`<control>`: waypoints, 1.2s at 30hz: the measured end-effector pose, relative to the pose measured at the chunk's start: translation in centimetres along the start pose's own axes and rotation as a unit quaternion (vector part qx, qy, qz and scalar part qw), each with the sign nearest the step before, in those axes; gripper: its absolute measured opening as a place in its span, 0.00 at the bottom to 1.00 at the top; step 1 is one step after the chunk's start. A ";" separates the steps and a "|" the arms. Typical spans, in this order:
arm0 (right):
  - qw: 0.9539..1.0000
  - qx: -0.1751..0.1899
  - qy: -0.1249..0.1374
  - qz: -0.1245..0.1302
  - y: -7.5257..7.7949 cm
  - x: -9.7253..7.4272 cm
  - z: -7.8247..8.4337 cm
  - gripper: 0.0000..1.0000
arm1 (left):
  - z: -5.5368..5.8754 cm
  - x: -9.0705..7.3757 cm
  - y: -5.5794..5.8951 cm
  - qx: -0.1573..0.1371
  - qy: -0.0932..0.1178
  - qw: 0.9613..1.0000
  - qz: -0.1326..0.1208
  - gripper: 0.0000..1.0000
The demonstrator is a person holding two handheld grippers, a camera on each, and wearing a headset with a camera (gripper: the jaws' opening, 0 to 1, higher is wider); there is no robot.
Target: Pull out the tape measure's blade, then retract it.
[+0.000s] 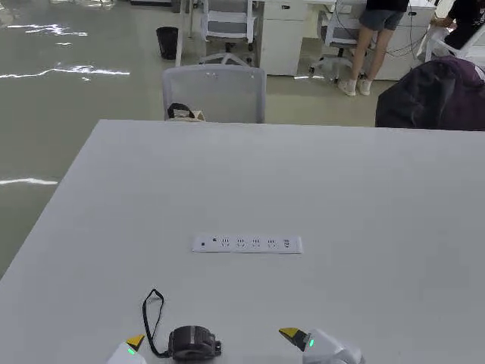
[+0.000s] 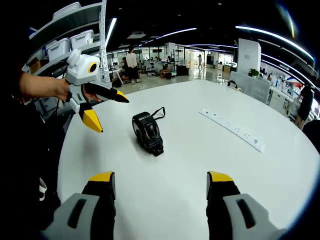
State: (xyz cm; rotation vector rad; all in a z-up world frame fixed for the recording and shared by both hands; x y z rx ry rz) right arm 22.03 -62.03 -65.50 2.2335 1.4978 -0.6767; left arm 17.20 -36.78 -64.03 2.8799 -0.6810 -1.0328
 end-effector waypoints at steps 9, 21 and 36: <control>0.999 0.005 0.015 0.033 -0.9 -4.3 0.9 0.85 | 0.2 -2.5 -0.4 0.025 0.013 1.000 0.015 0.99; 0.996 0.050 0.018 0.070 -0.6 -9.3 2.7 0.91 | 0.9 -5.3 0.0 0.042 0.022 0.998 0.036 0.99; 0.994 0.053 0.017 0.093 -0.8 -11.7 3.0 0.91 | 1.5 -7.6 -1.1 0.041 0.035 0.998 0.026 0.99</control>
Point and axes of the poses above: the centre of the closed fingertips' face, and the gripper's own axes: x roughly forward along the fingers, y roughly to its right, z roughly out of its underside, the point moved 7 cm from there along -x, roughly backward along the fingers, and after that the axes turned 5 degrees about -x, right-handed, at the moved point
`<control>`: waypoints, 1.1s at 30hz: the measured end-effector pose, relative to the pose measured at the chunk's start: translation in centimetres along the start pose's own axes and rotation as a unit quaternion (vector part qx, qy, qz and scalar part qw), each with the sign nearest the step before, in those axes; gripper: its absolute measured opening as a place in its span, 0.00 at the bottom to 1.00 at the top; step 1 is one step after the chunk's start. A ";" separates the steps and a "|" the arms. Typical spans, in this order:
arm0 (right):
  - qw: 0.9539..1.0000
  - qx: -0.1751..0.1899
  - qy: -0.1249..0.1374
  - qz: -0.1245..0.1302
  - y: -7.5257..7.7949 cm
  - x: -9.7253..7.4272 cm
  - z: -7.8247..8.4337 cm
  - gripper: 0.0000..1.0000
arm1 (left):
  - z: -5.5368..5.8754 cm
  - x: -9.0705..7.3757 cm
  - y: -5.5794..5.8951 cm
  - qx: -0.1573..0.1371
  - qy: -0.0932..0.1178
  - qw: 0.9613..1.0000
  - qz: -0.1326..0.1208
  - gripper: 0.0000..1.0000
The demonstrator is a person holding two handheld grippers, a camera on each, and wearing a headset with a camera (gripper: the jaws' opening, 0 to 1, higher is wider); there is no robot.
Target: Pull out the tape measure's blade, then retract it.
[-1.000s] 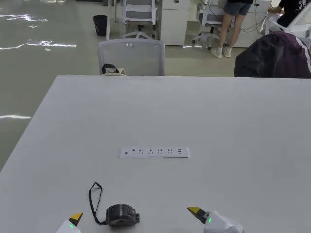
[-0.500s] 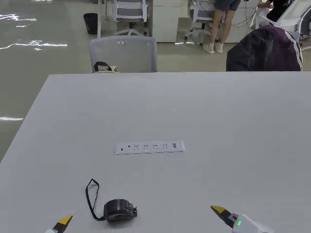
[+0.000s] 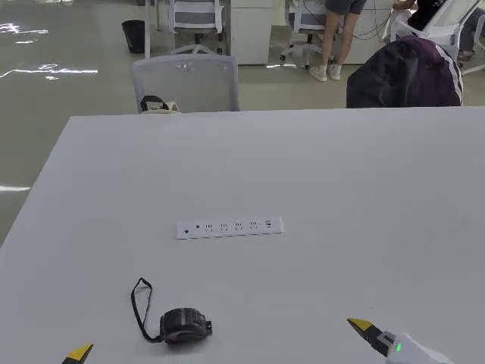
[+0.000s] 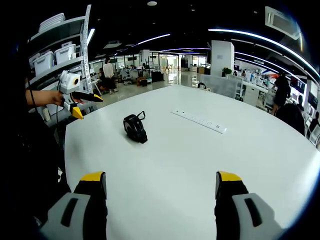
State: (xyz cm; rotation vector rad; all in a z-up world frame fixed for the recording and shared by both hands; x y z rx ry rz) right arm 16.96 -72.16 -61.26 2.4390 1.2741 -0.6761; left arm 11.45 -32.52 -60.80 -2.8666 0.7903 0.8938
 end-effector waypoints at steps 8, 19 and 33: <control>1.000 -0.004 0.000 -0.001 -0.4 -0.1 -0.2 0.91 | 0.4 -0.1 -0.2 0.002 0.009 1.000 -0.003 0.99; 1.000 -0.008 0.001 0.000 -0.5 -0.2 -0.6 0.91 | 0.6 0.0 -0.1 0.007 0.012 1.000 -0.003 0.99; 1.000 -0.006 -0.002 0.003 -0.2 -0.1 -0.4 0.91 | 0.0 0.5 0.0 0.009 0.016 1.000 -0.002 0.99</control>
Point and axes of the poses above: the centre of the closed fingertips' face, and the gripper's own axes: x roughly forward along the fingers, y roughly to its right, z roughly out of its underside, the point moved 7 cm from there along -x, roughly backward along the fingers, and after that the axes turned 5 degrees about -x, right-handed, at the moved point
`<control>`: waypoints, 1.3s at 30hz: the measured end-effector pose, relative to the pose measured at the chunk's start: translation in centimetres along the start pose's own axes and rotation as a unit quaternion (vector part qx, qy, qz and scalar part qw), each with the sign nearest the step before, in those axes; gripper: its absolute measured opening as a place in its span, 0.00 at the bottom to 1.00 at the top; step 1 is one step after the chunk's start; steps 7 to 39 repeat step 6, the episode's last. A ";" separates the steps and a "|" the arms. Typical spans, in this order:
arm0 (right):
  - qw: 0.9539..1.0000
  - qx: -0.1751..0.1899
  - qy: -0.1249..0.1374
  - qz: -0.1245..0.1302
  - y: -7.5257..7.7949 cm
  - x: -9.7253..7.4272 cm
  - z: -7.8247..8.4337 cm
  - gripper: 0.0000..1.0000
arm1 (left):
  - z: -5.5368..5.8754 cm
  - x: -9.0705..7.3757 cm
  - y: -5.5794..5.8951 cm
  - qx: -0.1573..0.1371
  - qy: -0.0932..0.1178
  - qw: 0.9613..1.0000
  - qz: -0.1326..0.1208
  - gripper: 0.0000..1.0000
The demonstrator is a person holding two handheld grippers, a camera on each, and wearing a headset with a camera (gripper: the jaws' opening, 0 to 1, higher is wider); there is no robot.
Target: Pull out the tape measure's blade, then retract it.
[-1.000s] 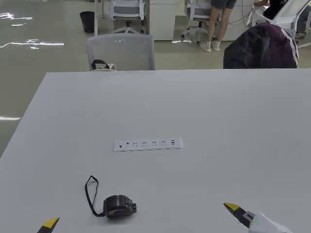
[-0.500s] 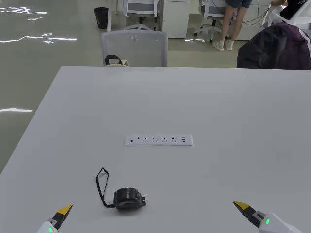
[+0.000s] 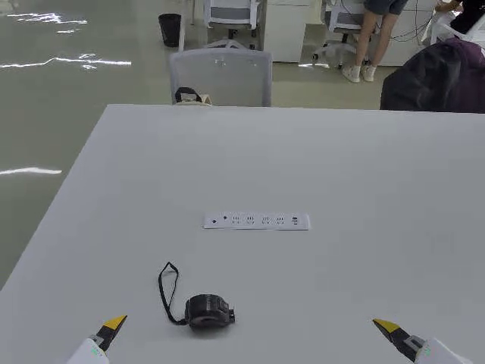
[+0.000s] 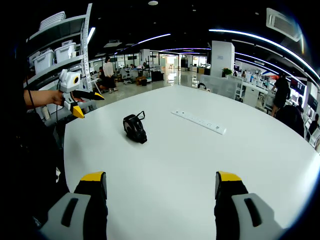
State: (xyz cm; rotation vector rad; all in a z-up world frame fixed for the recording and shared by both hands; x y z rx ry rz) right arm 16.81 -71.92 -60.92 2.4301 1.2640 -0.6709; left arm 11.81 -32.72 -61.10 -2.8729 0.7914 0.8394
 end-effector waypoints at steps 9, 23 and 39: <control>1.000 0.002 0.001 0.001 0.3 0.1 0.2 0.91 | -0.3 0.2 0.1 0.004 -0.001 1.000 0.001 0.99; 1.000 0.002 0.001 0.001 0.3 0.1 0.2 0.91 | -0.3 0.2 0.1 0.004 -0.001 1.000 0.001 0.99; 1.000 0.002 0.001 0.001 0.3 0.1 0.2 0.91 | -0.3 0.2 0.1 0.004 -0.001 1.000 0.001 0.99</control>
Point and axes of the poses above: the centre of the closed fingertips' face, and the gripper's own axes: x roughly forward along the fingers, y roughly to its right, z roughly out of its underside, the point moved 7 cm from there along -x, roughly backward along the fingers, and after that the axes turned 5 degrees about -x, right-handed, at the moved point
